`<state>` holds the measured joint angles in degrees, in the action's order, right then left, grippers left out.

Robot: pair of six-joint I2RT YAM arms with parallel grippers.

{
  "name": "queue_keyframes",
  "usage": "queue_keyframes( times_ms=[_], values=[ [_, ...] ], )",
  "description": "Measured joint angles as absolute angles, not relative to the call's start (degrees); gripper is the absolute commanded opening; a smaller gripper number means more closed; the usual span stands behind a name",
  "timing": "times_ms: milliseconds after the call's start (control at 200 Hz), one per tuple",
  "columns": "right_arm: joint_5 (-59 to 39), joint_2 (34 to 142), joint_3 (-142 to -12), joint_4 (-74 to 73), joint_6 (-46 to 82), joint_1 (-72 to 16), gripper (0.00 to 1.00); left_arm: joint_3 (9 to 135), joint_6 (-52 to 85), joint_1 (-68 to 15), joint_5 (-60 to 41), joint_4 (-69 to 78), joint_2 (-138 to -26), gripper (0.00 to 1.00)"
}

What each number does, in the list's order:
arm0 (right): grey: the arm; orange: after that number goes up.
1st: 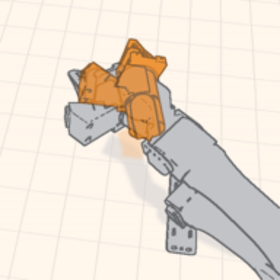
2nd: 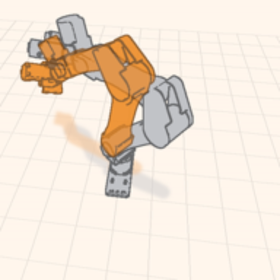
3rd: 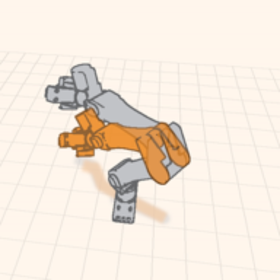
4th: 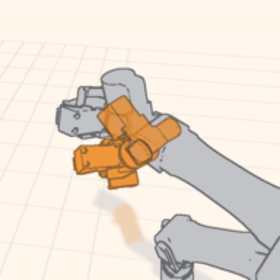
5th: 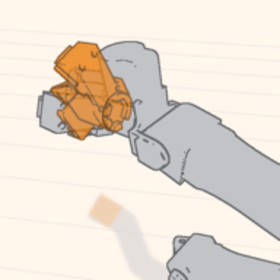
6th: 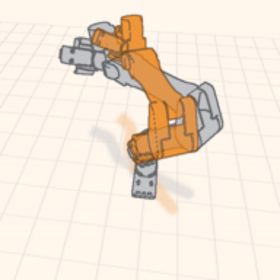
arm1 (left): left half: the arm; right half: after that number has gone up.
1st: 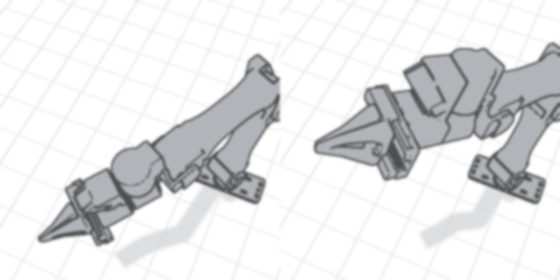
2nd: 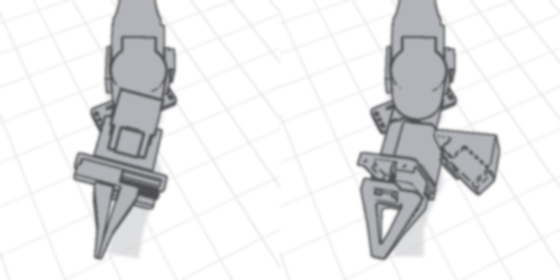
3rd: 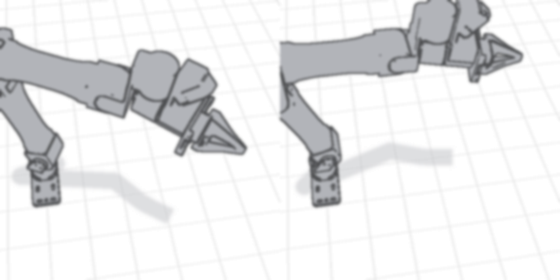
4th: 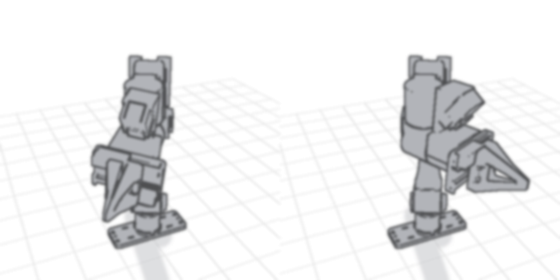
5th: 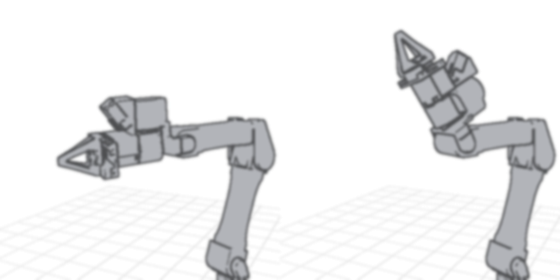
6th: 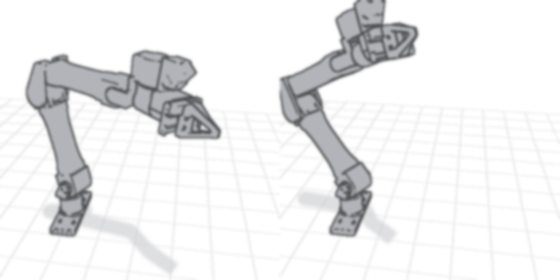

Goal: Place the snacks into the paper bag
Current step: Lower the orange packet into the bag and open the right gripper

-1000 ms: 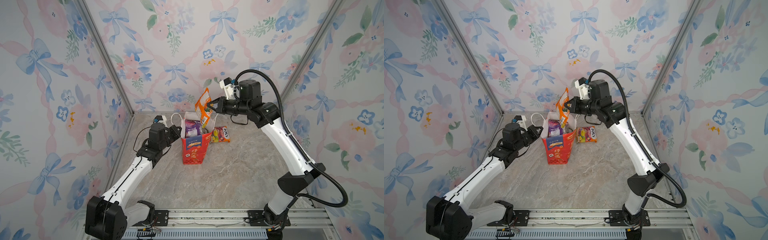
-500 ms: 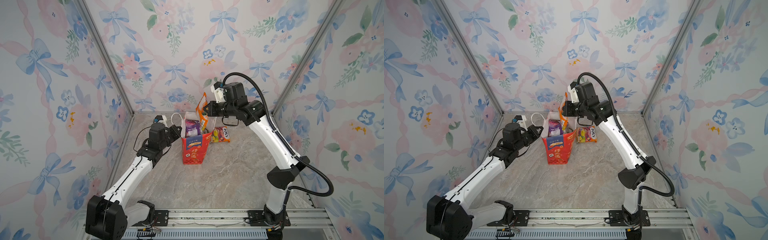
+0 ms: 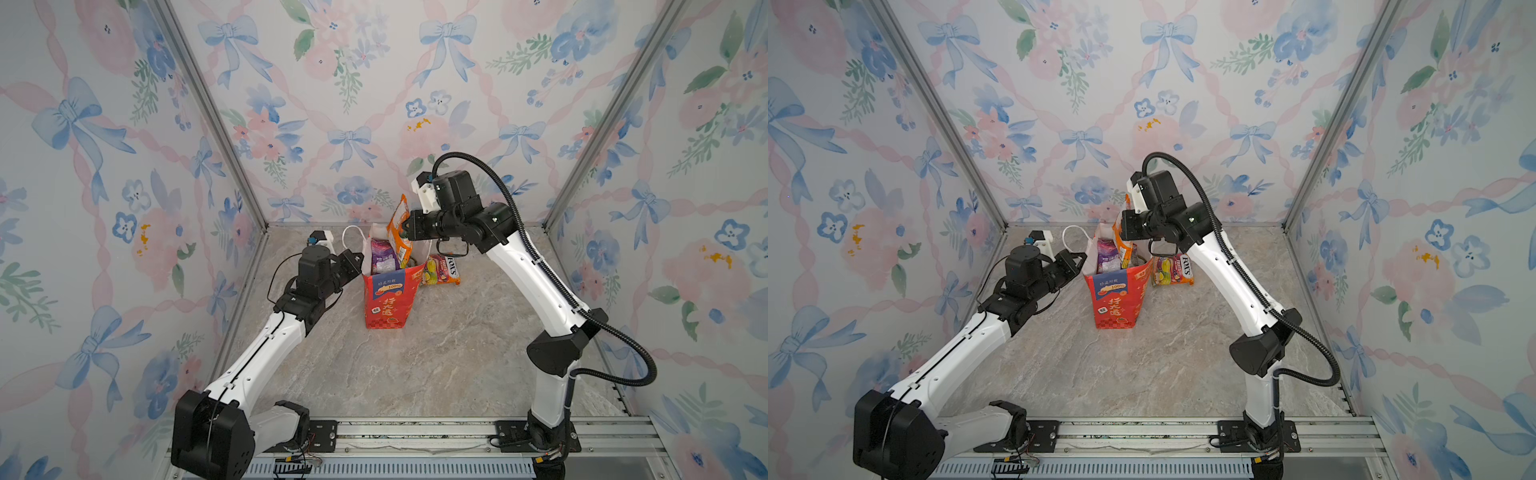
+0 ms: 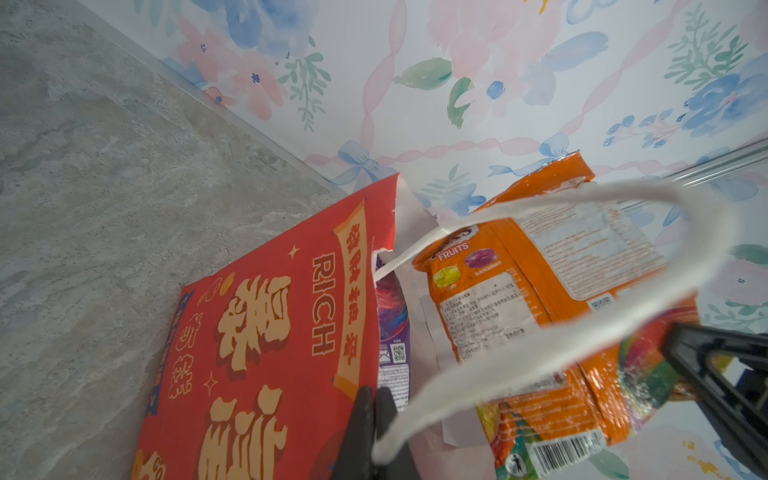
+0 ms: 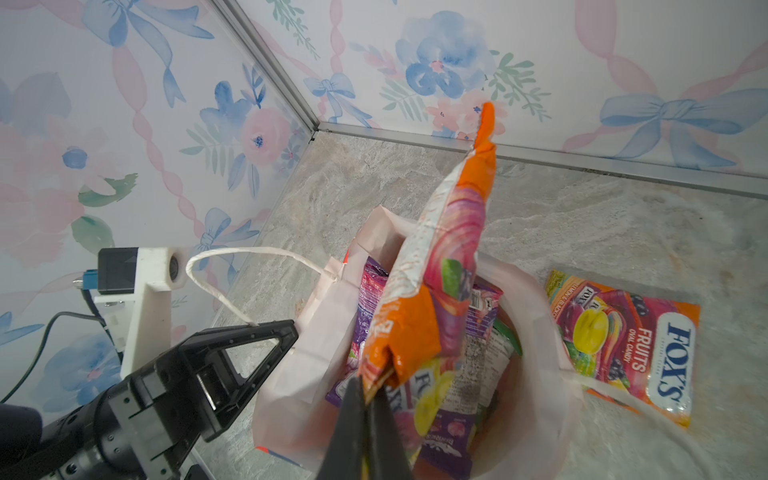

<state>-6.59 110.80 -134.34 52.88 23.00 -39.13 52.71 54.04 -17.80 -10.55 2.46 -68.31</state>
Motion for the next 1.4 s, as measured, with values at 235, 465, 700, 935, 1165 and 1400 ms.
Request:
queue_keyframes(
  times_ms=[235,465,700,935,1165,1400],
  values=[
    [-5.7,109.6,-134.0,53.0,22.8,-39.5,0.0,52.7,54.0,-17.8,-10.6,2.7,-68.5,0.0],
    [-5.5,109.0,-133.2,53.0,22.8,-40.4,0.0,52.7,54.0,-17.8,-10.6,2.8,-68.5,0.0],
    [-4.3,109.0,-132.9,53.2,22.6,-40.6,0.0,52.7,54.1,-17.8,-10.6,2.8,-68.5,0.0],
    [-3.3,109.6,-135.4,55.0,21.8,-40.6,0.0,52.7,54.0,-17.8,-10.5,2.8,-68.5,0.0],
    [-2.9,111.4,-138.5,55.6,21.8,-40.5,0.0,52.7,54.1,-17.8,-10.5,2.8,-68.5,0.0],
    [-2.9,113.6,-138.8,56.5,21.3,-40.4,0.0,52.7,54.0,-17.8,-10.6,2.9,-68.5,0.0]
  ],
)
